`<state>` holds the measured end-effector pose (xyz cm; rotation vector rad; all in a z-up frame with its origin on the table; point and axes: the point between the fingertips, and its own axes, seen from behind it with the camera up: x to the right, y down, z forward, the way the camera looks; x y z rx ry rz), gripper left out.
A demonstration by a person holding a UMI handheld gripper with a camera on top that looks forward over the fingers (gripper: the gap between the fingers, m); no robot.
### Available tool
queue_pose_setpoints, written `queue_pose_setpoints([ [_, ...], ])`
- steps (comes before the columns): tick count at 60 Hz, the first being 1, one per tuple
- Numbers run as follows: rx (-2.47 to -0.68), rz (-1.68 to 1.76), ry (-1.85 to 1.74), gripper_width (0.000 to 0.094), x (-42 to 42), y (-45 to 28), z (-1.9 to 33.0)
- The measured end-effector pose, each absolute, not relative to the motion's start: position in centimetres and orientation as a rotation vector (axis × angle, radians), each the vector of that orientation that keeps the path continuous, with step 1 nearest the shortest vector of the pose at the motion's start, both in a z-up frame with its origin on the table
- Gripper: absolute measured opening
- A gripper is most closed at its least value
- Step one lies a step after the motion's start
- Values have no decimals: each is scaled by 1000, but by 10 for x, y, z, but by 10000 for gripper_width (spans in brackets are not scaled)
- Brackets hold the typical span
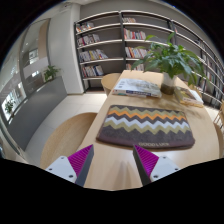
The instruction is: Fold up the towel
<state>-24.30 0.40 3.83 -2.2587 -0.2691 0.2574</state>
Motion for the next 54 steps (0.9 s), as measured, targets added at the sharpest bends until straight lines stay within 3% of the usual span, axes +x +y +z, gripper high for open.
queue_pose_setpoints([
  [18, -2297, 154, -226, 729, -315, 128, 3],
  [21, -2307, 97, -217, 656, -307, 134, -2],
  [30, -2297, -34, -218, 313, -289, 138, -3],
  [36, -2308, -32, -201, 215, -283, 138, -4],
  [39, -2316, -61, -214, 70, -276, 140, -5],
  [47, -2372, -23, -300, 34, -278, 135, 1],
  [54, -2280, -1, -241, 34, -244, 144, 64],
])
